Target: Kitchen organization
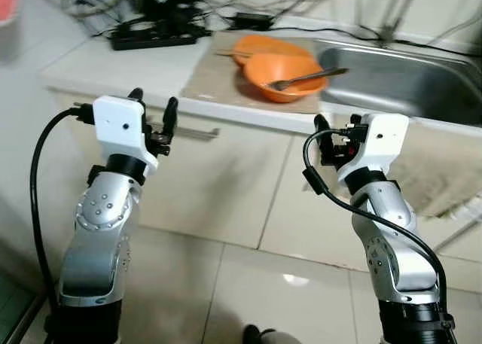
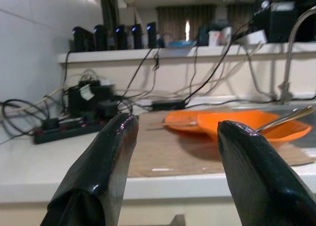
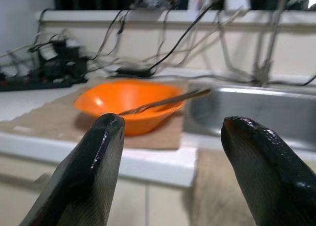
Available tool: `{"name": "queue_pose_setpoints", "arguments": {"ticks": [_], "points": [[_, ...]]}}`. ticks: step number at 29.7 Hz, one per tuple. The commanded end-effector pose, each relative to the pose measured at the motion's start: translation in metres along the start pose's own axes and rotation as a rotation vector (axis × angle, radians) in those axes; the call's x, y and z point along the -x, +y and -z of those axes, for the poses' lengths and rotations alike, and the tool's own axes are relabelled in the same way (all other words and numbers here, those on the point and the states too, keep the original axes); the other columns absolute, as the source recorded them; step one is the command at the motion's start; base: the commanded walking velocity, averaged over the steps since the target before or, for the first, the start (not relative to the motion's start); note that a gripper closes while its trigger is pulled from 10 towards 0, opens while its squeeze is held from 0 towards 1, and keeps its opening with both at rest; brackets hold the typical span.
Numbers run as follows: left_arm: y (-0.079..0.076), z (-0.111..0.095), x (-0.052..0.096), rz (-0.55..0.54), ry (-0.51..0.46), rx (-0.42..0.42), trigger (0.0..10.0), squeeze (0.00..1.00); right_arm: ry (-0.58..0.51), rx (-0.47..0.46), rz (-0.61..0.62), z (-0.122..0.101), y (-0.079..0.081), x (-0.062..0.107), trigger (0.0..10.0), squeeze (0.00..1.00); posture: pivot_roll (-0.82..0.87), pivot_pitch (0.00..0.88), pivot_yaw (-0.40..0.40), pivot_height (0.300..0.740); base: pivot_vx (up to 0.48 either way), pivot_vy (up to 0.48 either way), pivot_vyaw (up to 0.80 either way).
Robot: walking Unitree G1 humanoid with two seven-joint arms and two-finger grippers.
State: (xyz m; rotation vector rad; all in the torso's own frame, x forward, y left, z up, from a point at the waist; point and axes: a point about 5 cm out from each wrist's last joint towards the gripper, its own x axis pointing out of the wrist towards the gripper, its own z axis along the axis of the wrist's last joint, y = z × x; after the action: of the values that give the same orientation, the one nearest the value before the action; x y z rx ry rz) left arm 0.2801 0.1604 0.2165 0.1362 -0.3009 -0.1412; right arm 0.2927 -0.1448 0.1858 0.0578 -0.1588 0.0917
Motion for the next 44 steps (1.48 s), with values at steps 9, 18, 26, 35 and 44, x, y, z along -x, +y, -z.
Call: {"name": "queue_pose_setpoints", "arguments": {"ticks": [9, 18, 26, 35, 44], "points": [[0.002, -0.018, -0.004, -0.002, -0.060, -0.010, 10.0, 0.00, -0.078, -0.014, -0.031, -0.019, 0.004, -0.006, 10.0, 0.00, 0.00, 0.000, -0.053, 0.740, 0.280, 0.000, -0.80], [0.000, -0.029, -0.009, 0.015, -0.093, -0.016, 10.0, 0.00, -0.085, -0.015, -0.032, -0.022, 0.003, -0.008, 10.0, 0.00, 0.00, 0.000, -0.047, 0.740, 0.282, 0.000, -0.80], [-0.001, -0.033, -0.012, 0.029, -0.101, -0.015, 10.0, 0.00, -0.090, -0.019, -0.029, -0.023, 0.001, -0.009, 10.0, 0.00, 0.00, 0.000, -0.043, 0.740, 0.283, 0.000, -0.80], [0.001, -0.036, -0.013, 0.021, -0.100, -0.028, 10.0, 0.00, -0.082, -0.047, -0.136, -0.028, 0.009, -0.009, 10.0, 0.00, 0.00, 0.000, -0.040, 0.740, 0.287, 0.000, -0.23], [0.006, -0.038, -0.013, 0.002, -0.099, -0.046, 10.0, 0.00, -0.077, -0.014, -0.269, -0.034, 0.022, -0.010, 10.0, 0.00, 0.01, 0.000, -0.051, 0.740, 0.289, 0.000, 0.36]]}}
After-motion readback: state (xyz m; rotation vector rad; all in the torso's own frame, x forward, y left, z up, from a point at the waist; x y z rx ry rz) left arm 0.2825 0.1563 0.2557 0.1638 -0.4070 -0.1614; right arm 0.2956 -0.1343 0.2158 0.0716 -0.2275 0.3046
